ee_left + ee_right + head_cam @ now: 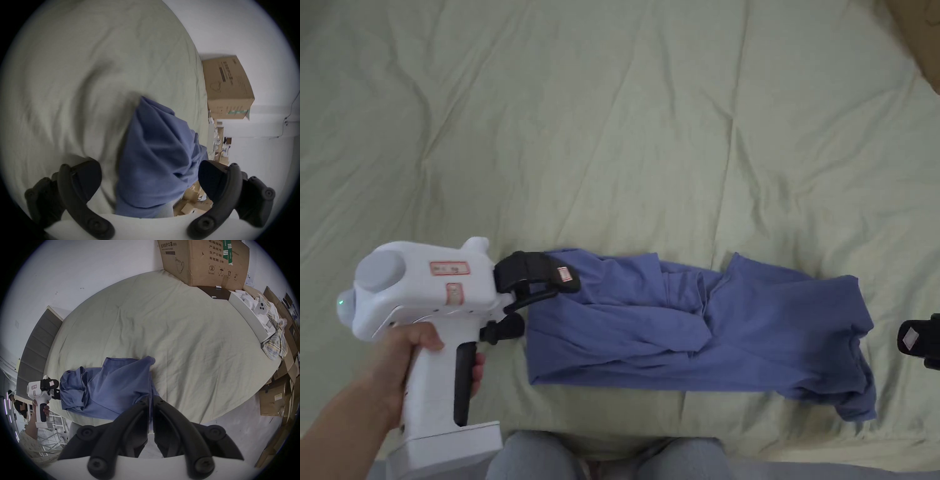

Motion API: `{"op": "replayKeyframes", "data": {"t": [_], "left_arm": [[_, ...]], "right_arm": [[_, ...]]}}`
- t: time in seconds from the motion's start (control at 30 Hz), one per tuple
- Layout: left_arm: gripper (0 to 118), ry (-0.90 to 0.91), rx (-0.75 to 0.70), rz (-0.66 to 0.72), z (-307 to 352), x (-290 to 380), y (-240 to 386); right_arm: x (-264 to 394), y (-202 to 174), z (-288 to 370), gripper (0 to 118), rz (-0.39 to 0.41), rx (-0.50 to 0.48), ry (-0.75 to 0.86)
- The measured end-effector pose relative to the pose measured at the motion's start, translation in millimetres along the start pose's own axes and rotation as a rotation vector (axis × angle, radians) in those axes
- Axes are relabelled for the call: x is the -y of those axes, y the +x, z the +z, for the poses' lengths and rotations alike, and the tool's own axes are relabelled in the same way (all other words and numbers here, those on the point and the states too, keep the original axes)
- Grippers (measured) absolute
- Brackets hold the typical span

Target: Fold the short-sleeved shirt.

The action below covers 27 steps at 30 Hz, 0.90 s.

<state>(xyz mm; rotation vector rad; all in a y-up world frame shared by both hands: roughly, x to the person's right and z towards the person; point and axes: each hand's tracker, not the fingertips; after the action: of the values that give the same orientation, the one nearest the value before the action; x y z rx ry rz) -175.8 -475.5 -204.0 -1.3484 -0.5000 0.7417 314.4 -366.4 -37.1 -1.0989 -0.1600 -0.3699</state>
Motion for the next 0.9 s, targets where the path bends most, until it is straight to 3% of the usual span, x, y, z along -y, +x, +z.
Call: {"op": "replayKeyframes", "data": {"t": [0.03,0.07,0.1,0.13,0.2,0.37,0.5,0.9], "left_arm": [[111,-0.014,0.006,-0.003,-1,1,7],[91,-0.019,0.017,0.009,-2,2,13],[49,-0.038,0.029,0.011,-6,4,18],[15,-0.053,0.013,0.005,-13,5,19],[16,-0.068,-0.03,0.04,-26,4,20],[16,-0.044,0.05,0.122,-12,1,4],[15,-0.074,0.063,0.169,3,-6,-4],[15,-0.097,-0.082,0.03,51,-44,-11]], "right_arm": [[0,-2,-1,5,0.002,-0.006,-0.001],[0,-5,-3,5,0.005,-0.014,-0.003],[0,-8,-4,5,0.01,-0.021,-0.006],[0,-10,-6,5,0.013,-0.024,-0.008],[0,-16,-9,5,0.02,-0.026,-0.011],[1,-21,-3,5,0.018,-0.044,-0.004],[-2,-22,0,5,0.021,-0.006,0.006],[-3,-55,-2,5,0.013,0.015,0.016]]}}
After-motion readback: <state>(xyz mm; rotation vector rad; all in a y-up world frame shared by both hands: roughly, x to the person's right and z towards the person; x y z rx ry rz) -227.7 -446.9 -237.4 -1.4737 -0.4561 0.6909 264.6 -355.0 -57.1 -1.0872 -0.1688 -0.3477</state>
